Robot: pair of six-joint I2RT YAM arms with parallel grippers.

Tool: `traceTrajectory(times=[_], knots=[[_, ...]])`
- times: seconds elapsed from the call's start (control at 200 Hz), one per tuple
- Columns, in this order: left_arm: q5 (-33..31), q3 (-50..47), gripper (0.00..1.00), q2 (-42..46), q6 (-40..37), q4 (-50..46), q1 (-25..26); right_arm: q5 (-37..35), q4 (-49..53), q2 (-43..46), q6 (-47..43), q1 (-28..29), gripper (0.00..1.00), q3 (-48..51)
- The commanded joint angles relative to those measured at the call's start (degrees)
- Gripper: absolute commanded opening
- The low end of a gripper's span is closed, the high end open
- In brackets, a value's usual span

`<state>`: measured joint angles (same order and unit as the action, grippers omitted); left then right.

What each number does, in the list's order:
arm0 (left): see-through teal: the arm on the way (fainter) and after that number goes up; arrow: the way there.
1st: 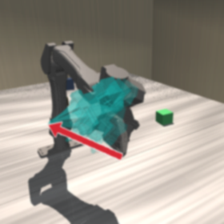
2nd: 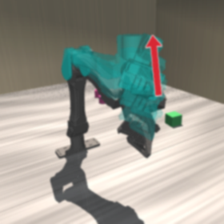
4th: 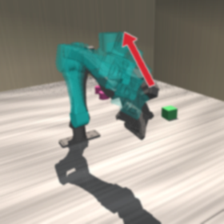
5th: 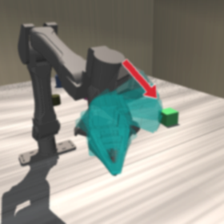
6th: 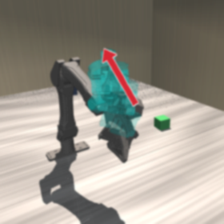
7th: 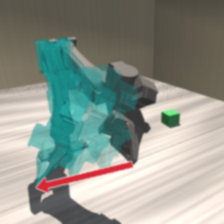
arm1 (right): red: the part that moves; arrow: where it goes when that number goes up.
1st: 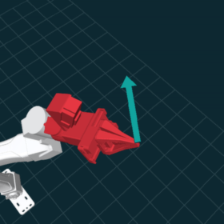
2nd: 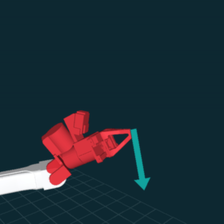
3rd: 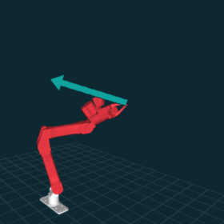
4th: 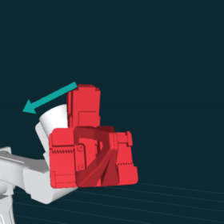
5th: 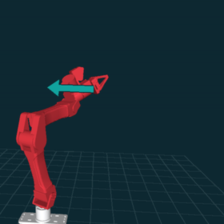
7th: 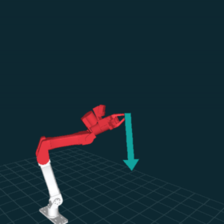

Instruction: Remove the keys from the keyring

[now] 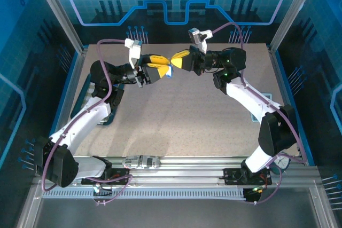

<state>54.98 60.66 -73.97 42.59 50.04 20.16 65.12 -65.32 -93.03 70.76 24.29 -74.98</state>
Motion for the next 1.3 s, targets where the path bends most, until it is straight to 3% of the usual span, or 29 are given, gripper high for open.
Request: traceTrajectory(times=[0.0,0.155,0.295,0.39,0.741,0.971,1.036,1.091,1.166,1.236,1.296], knots=[[1.8,0.3,0.39,0.2,0.0,1.9,0.7,-1.5,-2.2,0.0,0.2,-0.3,0.01,-1.2],[0.9,0.4,0.47,0.1,-1.4,0.3,0.7,-1.3,-3.3,0.0,0.9,-0.2,0.0,-1.1],[0.4,0.5,0.43,0.2,-2.2,-0.6,0.8,-1.8,-3.7,0.1,1.2,-0.2,0.0,-0.8],[0.7,0.7,0.35,0.1,-1.8,-0.4,0.8,-2.1,-4.0,0.1,1.5,-0.2,0.0,-0.7],[-0.5,1.2,0.28,0.1,-4.0,-2.8,0.8,-1.5,-4.5,0.0,1.3,0.8,0.0,-0.5],[-0.7,1.3,0.16,0.1,-5.0,-3.8,0.9,-0.4,-3.2,0.4,-0.2,1.5,0.0,-0.3],[-1.4,1.3,0.17,0.3,-5.9,-5.1,0.9,0.0,-2.2,0.7,-1.1,1.4,0.0,-0.2],[-1.7,1.3,0.26,0.6,-6.5,-6.2,0.9,0.0,-0.9,1.2,-2.2,1.4,0.0,0.2],[-2.0,1.0,0.26,1.1,-6.8,-6.3,0.9,0.1,0.9,2.0,-4.0,1.3,0.0,0.6],[-1.8,0.9,0.13,1.4,-7.0,-6.1,0.9,0.3,2.5,2.5,-5.5,1.4,0.0,0.9],[-1.9,0.9,0.13,1.5,-7.1,-6.5,0.9,0.4,3.7,2.8,-6.4,1.3,0.0,1.0]])
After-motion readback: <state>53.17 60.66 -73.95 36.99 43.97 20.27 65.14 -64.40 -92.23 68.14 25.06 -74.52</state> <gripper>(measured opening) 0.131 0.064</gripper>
